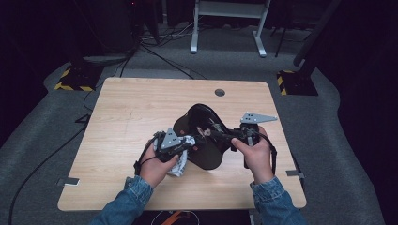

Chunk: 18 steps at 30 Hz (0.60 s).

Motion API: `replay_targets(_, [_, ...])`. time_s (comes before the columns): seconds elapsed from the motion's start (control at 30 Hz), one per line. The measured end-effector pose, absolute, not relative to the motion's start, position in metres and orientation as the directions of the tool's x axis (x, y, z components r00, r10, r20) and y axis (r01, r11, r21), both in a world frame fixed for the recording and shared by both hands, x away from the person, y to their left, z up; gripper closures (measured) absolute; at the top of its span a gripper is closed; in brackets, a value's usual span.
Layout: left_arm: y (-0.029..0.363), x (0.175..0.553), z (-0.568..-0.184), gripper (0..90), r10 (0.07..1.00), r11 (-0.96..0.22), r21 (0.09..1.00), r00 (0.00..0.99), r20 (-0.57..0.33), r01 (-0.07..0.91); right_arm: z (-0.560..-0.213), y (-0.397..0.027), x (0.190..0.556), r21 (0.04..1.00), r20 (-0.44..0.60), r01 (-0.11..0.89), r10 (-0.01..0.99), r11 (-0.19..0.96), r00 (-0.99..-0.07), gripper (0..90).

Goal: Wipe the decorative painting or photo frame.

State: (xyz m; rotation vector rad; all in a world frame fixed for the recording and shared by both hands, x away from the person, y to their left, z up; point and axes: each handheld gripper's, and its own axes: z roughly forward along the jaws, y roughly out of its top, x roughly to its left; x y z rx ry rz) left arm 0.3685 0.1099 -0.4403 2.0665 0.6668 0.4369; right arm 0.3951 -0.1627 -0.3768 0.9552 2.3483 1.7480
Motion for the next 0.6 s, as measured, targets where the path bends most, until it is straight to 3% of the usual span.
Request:
replay_targets(0.13, [0.096, 0.363, -0.443, 80.6, 0.567, -0.502, 0.829, 0.818, 0.1, 0.247, -0.377, -0.162, 0.395, 0.885, 0.301, 0.435, 0.509, 0.166, -0.807, 79.2])
replay_targets(0.27, [0.099, 0.365, -0.444, 80.8, 0.568, -0.49, 0.833, 0.819, 0.082, 0.256, -0.377, -0.163, 0.395, 0.886, 0.3, 0.434, 0.508, 0.167, -0.807, 79.3])
replay_targets(0.6, [0.127, 0.38, -0.45, 80.8, 0.65, -0.46, 0.829, 0.757, 0.07, 0.318, -0.377, -0.165, 0.396, 0.885, 0.308, 0.439, 0.51, 0.157, -0.803, 79.3])
